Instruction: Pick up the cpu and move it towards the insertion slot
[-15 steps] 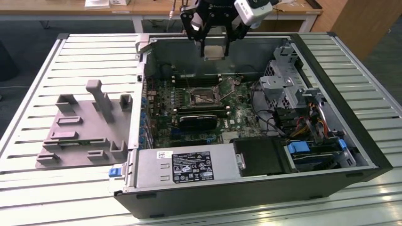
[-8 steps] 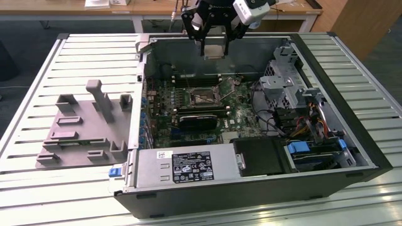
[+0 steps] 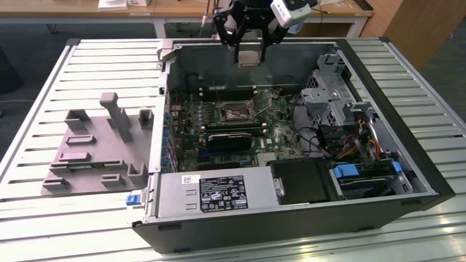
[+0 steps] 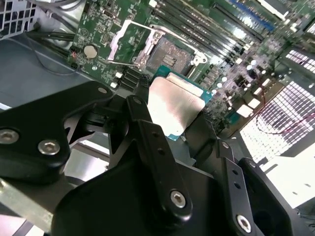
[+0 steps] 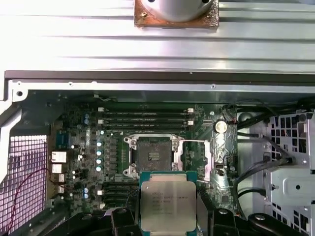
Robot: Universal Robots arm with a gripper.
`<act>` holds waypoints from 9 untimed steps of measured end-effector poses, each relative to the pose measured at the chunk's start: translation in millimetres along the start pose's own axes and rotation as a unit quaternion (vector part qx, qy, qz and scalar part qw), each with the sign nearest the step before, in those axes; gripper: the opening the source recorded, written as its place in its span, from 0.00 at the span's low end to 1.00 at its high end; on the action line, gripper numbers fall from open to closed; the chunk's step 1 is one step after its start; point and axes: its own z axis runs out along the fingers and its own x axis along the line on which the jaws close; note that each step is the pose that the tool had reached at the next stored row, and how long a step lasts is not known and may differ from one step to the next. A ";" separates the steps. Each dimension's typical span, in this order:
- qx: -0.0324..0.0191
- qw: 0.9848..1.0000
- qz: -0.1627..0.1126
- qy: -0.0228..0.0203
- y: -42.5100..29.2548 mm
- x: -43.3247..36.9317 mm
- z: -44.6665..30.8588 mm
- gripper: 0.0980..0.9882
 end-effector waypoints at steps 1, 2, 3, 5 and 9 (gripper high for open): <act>0.000 1.000 0.000 0.000 1.7 -0.2 0.6 0.50; 0.001 1.000 0.000 0.000 3.4 -0.4 1.1 0.50; 0.001 1.000 0.000 0.000 5.4 -0.5 1.7 0.50; 0.002 1.000 0.000 0.000 9.3 -0.6 2.6 0.50; 0.003 1.000 -0.001 0.000 18.8 -0.6 4.1 0.50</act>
